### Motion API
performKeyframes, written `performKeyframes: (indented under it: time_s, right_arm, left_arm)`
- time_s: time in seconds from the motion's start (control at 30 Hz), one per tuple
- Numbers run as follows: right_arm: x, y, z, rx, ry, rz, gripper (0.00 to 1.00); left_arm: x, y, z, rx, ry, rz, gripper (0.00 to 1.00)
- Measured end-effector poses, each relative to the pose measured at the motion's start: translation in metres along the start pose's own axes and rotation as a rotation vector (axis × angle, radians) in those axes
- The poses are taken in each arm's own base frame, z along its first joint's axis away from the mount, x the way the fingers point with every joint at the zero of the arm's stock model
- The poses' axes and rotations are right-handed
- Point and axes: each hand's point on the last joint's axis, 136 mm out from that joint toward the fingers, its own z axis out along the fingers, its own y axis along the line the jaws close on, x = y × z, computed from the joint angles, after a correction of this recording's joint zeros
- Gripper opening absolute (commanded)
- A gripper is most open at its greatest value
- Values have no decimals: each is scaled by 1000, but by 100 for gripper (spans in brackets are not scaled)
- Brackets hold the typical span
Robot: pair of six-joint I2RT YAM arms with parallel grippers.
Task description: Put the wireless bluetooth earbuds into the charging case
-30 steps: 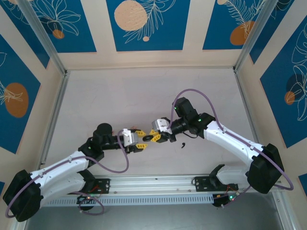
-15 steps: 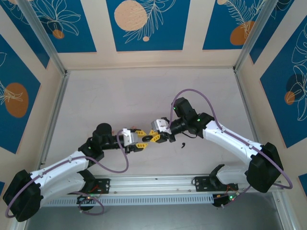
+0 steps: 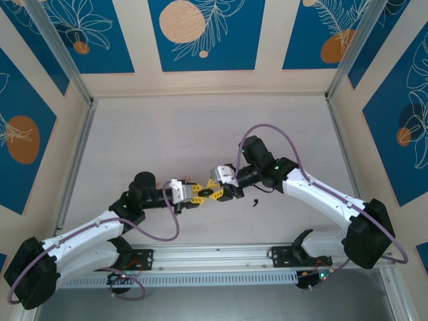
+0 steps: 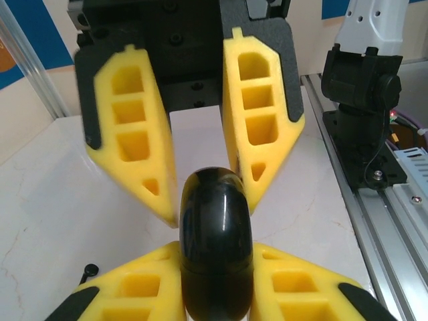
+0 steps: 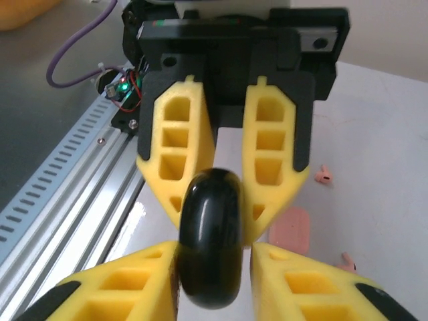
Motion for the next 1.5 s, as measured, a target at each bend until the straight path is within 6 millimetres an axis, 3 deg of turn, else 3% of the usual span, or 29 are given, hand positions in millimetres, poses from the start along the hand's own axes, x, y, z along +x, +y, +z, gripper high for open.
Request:
performKeyframes:
  time_s: [0.4, 0.7, 0.93, 1.27, 1.5]
  right_arm:
    - [-6, -6, -1, 21, -23, 12, 41]
    - [-9, -35, -18, 115, -70, 91, 40]
    - [-10, -37, -21, 121, -83, 125, 40]
    - [-23, -48, -44, 176, -153, 159, 40]
    - [-9, -65, -53, 246, -126, 372, 39]
  left_arm:
    - [-1, 0, 0, -2, -2, 2, 20]
    - [-2, 4, -1, -27, -2, 5, 19]
    - [-2, 8, -2, -53, -24, 3, 18]
    - [28, 13, 10, -92, -37, -88, 17]
    - [49, 26, 21, -153, -61, -172, 16]
